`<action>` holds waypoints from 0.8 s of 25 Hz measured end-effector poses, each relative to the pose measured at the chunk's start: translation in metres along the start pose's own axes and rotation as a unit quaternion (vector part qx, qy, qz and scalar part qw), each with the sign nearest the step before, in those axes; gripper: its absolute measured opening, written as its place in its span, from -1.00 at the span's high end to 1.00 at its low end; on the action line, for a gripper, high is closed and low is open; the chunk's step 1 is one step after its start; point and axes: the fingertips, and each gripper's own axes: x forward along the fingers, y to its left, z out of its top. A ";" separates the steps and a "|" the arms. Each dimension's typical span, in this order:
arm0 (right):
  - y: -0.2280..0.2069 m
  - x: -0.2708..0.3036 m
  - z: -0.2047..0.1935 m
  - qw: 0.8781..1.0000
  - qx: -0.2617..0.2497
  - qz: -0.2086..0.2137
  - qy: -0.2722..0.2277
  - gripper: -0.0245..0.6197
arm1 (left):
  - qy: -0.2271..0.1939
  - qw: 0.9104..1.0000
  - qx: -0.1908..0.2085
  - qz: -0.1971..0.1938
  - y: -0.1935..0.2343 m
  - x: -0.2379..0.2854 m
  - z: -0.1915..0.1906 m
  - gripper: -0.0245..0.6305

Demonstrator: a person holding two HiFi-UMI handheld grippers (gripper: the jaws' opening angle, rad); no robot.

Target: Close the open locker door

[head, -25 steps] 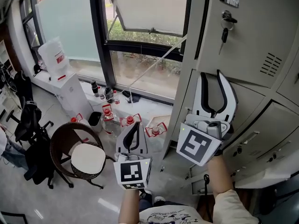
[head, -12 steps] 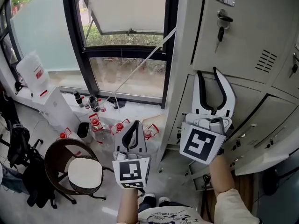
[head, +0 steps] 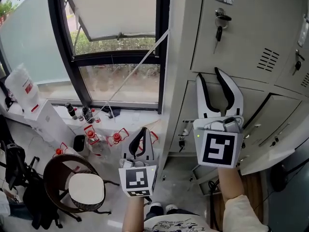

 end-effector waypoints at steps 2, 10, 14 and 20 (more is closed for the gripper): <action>-0.001 0.001 -0.001 1.000 0.008 0.002 0.002 0.49 | 0.000 1.000 -0.001 -0.006 -0.002 0.004 -0.003 0.92; -0.002 0.007 -0.006 1.000 0.026 -0.006 0.014 0.49 | -0.003 1.000 -0.009 -0.027 -0.002 0.014 -0.004 0.92; -0.002 0.007 -0.007 1.000 0.023 -0.014 0.015 0.49 | -0.001 0.999 -0.007 -0.032 0.003 0.017 -0.009 0.92; 0.001 -0.003 0.000 0.999 0.029 -0.028 0.001 0.49 | 0.001 0.999 -0.009 -0.044 0.005 0.018 -0.009 0.92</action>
